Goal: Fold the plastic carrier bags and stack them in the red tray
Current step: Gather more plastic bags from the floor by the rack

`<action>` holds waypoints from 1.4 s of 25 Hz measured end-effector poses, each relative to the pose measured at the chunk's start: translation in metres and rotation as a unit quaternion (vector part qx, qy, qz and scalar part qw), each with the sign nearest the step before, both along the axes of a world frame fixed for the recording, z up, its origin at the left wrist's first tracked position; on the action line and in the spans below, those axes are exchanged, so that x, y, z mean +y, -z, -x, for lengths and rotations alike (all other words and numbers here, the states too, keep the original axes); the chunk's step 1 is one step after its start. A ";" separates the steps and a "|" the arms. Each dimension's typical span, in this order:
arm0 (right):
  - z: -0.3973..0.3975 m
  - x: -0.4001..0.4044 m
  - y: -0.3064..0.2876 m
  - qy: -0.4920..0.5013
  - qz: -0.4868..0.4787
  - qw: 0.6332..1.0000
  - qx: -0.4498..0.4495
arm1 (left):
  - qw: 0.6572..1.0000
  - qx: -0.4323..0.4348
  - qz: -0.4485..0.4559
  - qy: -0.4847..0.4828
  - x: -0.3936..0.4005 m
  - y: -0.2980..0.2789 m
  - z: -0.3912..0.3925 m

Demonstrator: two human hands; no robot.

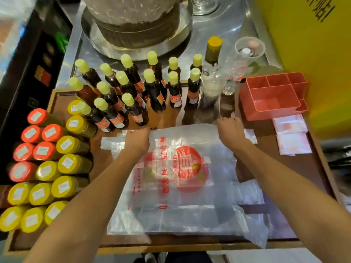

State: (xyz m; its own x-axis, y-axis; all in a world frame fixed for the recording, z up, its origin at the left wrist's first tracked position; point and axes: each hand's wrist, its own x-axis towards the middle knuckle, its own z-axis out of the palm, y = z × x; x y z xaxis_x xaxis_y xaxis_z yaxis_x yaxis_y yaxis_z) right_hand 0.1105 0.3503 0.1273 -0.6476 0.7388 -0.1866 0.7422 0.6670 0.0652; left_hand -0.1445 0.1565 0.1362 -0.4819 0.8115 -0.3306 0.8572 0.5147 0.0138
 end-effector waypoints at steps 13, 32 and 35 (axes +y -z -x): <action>0.040 -0.068 -0.038 -0.106 0.086 0.981 0.140 | 0.995 -0.002 -0.093 0.037 -0.027 -0.036 -0.055; 0.234 -0.269 -0.153 -0.301 0.012 0.926 0.227 | 0.965 0.130 -0.215 -0.080 -0.227 -0.136 0.054; 0.277 -0.326 -0.168 -0.344 0.004 0.914 0.215 | 0.955 0.160 -0.216 -0.122 -0.297 -0.144 0.086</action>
